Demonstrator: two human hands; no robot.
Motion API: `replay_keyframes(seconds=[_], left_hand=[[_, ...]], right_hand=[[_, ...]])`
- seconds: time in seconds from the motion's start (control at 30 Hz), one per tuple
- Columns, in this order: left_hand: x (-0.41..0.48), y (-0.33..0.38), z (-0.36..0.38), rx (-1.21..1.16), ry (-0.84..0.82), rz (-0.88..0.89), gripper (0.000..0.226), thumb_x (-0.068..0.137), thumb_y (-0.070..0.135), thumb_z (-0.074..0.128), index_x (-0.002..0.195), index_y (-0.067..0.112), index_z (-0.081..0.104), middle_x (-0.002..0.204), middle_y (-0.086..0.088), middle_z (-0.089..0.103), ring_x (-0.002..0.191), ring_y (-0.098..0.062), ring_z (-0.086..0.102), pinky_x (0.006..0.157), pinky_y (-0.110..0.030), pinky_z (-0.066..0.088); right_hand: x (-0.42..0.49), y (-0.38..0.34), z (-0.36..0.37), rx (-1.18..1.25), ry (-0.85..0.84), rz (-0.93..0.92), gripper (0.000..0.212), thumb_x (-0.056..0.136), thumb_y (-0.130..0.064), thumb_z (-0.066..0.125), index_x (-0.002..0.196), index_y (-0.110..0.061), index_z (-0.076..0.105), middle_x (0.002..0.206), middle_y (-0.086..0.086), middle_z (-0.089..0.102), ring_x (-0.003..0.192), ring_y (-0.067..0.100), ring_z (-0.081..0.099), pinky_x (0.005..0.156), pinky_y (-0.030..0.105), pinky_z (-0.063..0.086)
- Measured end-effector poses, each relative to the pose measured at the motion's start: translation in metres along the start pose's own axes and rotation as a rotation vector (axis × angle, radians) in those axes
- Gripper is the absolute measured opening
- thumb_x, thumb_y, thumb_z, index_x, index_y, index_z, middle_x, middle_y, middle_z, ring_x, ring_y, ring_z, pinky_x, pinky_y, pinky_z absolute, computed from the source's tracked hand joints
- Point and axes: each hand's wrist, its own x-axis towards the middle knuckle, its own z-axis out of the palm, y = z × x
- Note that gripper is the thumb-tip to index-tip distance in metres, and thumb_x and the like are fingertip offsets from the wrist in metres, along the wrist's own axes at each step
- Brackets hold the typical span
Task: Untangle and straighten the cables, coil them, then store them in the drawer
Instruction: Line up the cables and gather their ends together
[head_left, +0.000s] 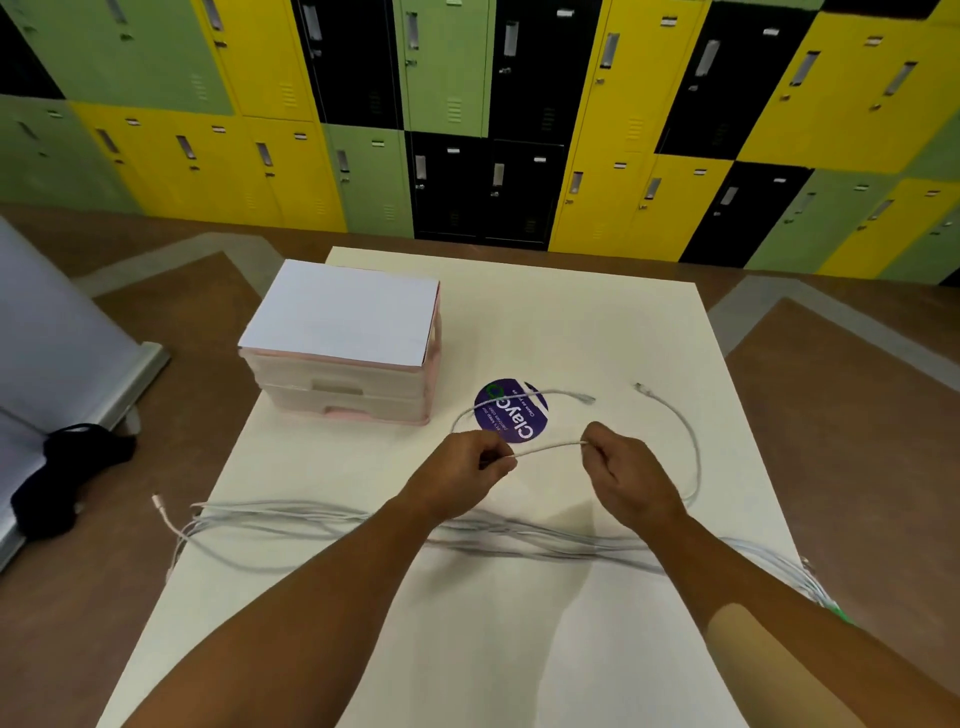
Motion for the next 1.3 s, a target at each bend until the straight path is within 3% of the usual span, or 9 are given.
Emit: replay_keyframes(seconds=[0.2,0.37,0.47,0.63,0.77,0.83,0.97,1.2,1.3], left_hand=[[-0.013,-0.029,-0.028,-0.042,0.155,0.001,0.007,0.094,0.020,0.062,0.089,0.021,0.067,0.081,0.007,0.067,0.078,-0.006,0.059,0.076,-0.026,0.048],[-0.008,-0.023,-0.038,-0.315,0.305,-0.040,0.010,0.095,0.009,0.061,0.091,0.013,0.070,0.069,0.004,0.062,0.063,-0.011,0.054,0.065,-0.031,0.051],[-0.004,-0.016,-0.042,-0.373,0.357,-0.062,0.012,0.095,0.014,0.063,0.092,0.020,0.073,0.068,0.010,0.060,0.059,-0.010,0.049,0.056,-0.038,0.054],[-0.004,-0.018,-0.047,-0.332,0.383,-0.066,0.010,0.092,0.020,0.068,0.095,0.022,0.077,0.070,0.017,0.064,0.060,-0.005,0.050,0.058,-0.029,0.044],[-0.006,-0.010,-0.047,-0.360,0.355,-0.040,0.009,0.092,0.018,0.069,0.095,0.018,0.078,0.068,0.012,0.064,0.056,-0.002,0.051,0.058,-0.022,0.041],[-0.006,-0.005,-0.048,-0.390,0.361,-0.031,0.008,0.092,0.017,0.069,0.094,0.015,0.077,0.067,0.004,0.065,0.052,-0.007,0.050,0.053,-0.022,0.042],[-0.012,-0.018,-0.058,-0.492,0.333,-0.120,0.017,0.089,0.022,0.073,0.081,0.007,0.069,0.058,-0.005,0.059,0.048,-0.015,0.047,0.048,-0.027,0.043],[-0.033,-0.063,-0.059,-0.443,0.224,-0.246,0.011,0.095,0.011,0.060,0.089,0.005,0.067,0.079,-0.011,0.072,0.071,-0.013,0.068,0.063,-0.015,0.046],[-0.043,-0.075,-0.063,-0.580,0.281,-0.298,0.027,0.103,0.019,0.049,0.092,0.001,0.066,0.067,-0.008,0.063,0.058,-0.021,0.062,0.057,-0.028,0.051]], right_hand=[[0.006,0.020,-0.023,0.131,0.309,0.265,0.022,0.086,-0.028,0.034,0.076,-0.013,0.047,0.061,0.008,0.050,0.061,0.028,0.048,0.061,0.041,0.041],[0.014,0.021,-0.022,0.105,0.241,0.410,0.027,0.088,-0.028,0.037,0.077,-0.013,0.056,0.072,0.010,0.062,0.072,0.034,0.059,0.069,0.044,0.050],[0.022,0.012,-0.009,0.031,0.153,0.395,0.028,0.096,-0.025,0.042,0.105,-0.013,0.066,0.107,0.012,0.068,0.103,0.036,0.060,0.094,0.051,0.047],[0.033,-0.030,0.018,-0.076,0.074,0.117,0.066,0.090,-0.014,0.059,0.151,-0.018,0.034,0.153,0.005,0.038,0.139,0.026,0.033,0.110,0.048,0.035],[0.047,-0.076,0.044,-0.109,-0.076,-0.203,0.041,0.092,-0.027,0.063,0.132,-0.020,0.058,0.129,0.000,0.062,0.119,0.021,0.052,0.102,0.039,0.038],[0.051,-0.090,0.052,-0.077,-0.139,-0.200,0.018,0.098,-0.029,0.056,0.106,-0.016,0.067,0.100,-0.001,0.069,0.093,0.020,0.060,0.087,0.038,0.044],[0.058,-0.106,0.060,0.072,-0.111,-0.109,0.029,0.103,-0.028,0.048,0.080,-0.014,0.059,0.068,-0.005,0.056,0.064,0.012,0.051,0.064,0.038,0.042],[0.072,-0.108,0.046,0.364,0.132,0.116,0.027,0.101,-0.036,0.051,0.104,-0.018,0.070,0.096,0.000,0.069,0.090,0.019,0.063,0.072,0.031,0.051],[0.080,-0.094,0.043,0.297,0.091,0.150,0.031,0.098,-0.041,0.051,0.105,-0.018,0.070,0.095,0.004,0.070,0.090,0.022,0.065,0.066,0.031,0.054]])
